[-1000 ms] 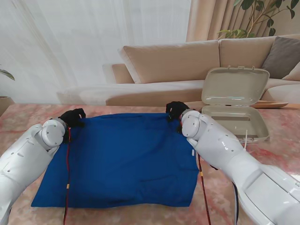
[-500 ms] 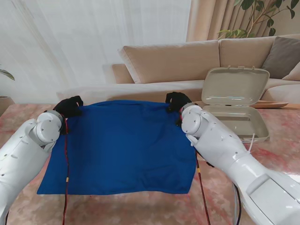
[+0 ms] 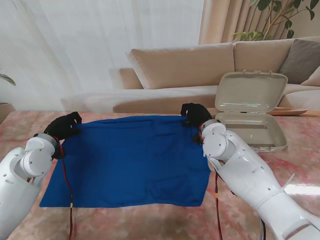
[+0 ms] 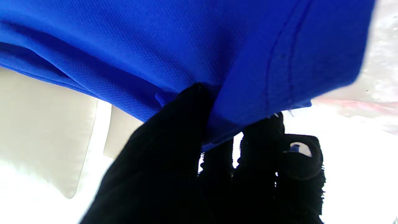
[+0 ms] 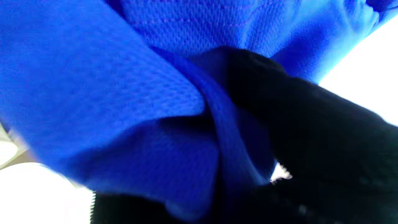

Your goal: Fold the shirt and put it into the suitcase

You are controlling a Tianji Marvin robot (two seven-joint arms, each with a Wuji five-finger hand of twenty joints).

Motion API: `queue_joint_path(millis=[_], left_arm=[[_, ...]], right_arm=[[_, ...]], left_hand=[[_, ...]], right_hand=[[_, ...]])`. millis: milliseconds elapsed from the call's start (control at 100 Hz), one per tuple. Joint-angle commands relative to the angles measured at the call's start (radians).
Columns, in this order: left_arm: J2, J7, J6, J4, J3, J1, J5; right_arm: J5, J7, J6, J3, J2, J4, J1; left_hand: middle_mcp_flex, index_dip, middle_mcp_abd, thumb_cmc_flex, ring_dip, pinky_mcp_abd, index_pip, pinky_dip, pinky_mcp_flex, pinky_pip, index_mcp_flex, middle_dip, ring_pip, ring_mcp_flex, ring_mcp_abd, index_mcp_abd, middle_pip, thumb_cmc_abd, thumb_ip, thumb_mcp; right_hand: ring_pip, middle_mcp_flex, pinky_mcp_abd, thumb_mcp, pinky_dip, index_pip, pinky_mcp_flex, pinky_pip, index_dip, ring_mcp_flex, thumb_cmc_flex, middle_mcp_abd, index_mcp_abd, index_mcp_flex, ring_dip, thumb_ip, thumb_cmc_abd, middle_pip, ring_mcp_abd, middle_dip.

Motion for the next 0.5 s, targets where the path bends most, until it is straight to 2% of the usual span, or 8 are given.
queue_joint_path(millis=[0, 260, 270, 340, 480, 490], left_arm=[[0.009, -0.004, -0.001, -0.017, -0.009, 0.036, 0.010], [0.005, 0.008, 0.022, -0.159, -0.080, 0.175, 0.038], [0.004, 0.009, 0.024, -0.163, -0.081, 0.180, 0.037], [0.002, 0.016, 0.033, -0.190, -0.092, 0.211, 0.038], [-0.004, 0.031, 0.060, -0.237, -0.104, 0.262, 0.038], [-0.005, 0.032, 0.063, -0.240, -0.105, 0.265, 0.037]], right_arm=[[-0.008, 0.011, -0.008, 0.008, 0.012, -0.012, -0.032], [-0.056, 0.005, -0.062, 0.083, 0.036, -0.130, -0.150], [-0.058, 0.006, -0.064, 0.086, 0.037, -0.134, -0.155], [-0.072, 0.007, -0.081, 0.107, 0.043, -0.162, -0.187], [-0.095, 0.004, -0.115, 0.146, 0.053, -0.213, -0.252], [-0.097, 0.005, -0.118, 0.148, 0.054, -0.216, -0.257]], left_hand=[[0.019, 0.015, -0.006, 0.074, 0.016, -0.001, 0.012, 0.027, -0.013, 0.062, 0.024, 0.007, 0.047, -0.010, 0.036, -0.031, -0.002, -0.001, 0.000, -0.005], [0.022, 0.018, -0.008, 0.079, 0.017, 0.006, 0.004, 0.035, -0.015, 0.058, 0.033, 0.008, 0.044, -0.011, 0.043, -0.038, -0.007, -0.005, -0.005, -0.012], [0.021, 0.018, 0.010, 0.080, 0.017, 0.007, 0.004, 0.036, -0.016, 0.058, 0.033, 0.007, 0.044, -0.012, 0.045, -0.038, -0.010, -0.004, -0.006, -0.013], [0.027, 0.021, -0.008, 0.081, 0.018, 0.010, 0.001, 0.040, -0.017, 0.056, 0.034, 0.012, 0.042, -0.011, 0.047, -0.038, -0.015, -0.005, -0.007, -0.017], [0.029, 0.023, -0.010, 0.082, 0.019, 0.013, 0.000, 0.044, -0.017, 0.055, 0.034, 0.017, 0.041, -0.010, 0.047, -0.038, -0.020, -0.005, -0.010, -0.022], [0.028, 0.023, 0.008, 0.083, 0.019, 0.013, 0.000, 0.044, -0.017, 0.055, 0.035, 0.016, 0.041, -0.010, 0.048, -0.038, -0.023, -0.006, -0.010, -0.022]], right_hand=[[0.010, 0.042, -0.010, 0.068, 0.006, 0.060, 0.004, 0.097, -0.004, 0.044, 0.066, 0.144, -0.026, 0.025, 0.021, 0.044, -0.010, 0.051, -0.069, 0.005], [0.014, 0.046, -0.006, 0.071, 0.007, 0.056, 0.008, 0.100, -0.005, 0.043, 0.067, 0.146, -0.022, 0.029, 0.025, 0.042, -0.016, 0.049, -0.064, 0.006], [0.014, 0.046, -0.006, 0.071, 0.007, 0.056, 0.008, 0.100, -0.005, 0.043, 0.066, 0.146, -0.022, 0.029, 0.025, 0.042, -0.016, 0.049, -0.064, 0.006], [0.015, 0.048, -0.005, 0.072, 0.007, 0.055, 0.009, 0.100, -0.006, 0.043, 0.067, 0.146, -0.022, 0.033, 0.026, 0.042, -0.021, 0.048, -0.064, 0.005], [0.021, 0.058, 0.002, 0.081, 0.007, 0.051, 0.011, 0.104, -0.007, 0.043, 0.069, 0.148, -0.020, 0.045, 0.031, 0.041, -0.040, 0.046, -0.059, 0.005], [0.021, 0.058, 0.002, 0.082, 0.007, 0.050, 0.011, 0.104, -0.007, 0.043, 0.069, 0.148, -0.019, 0.045, 0.031, 0.041, -0.042, 0.046, -0.058, 0.005]])
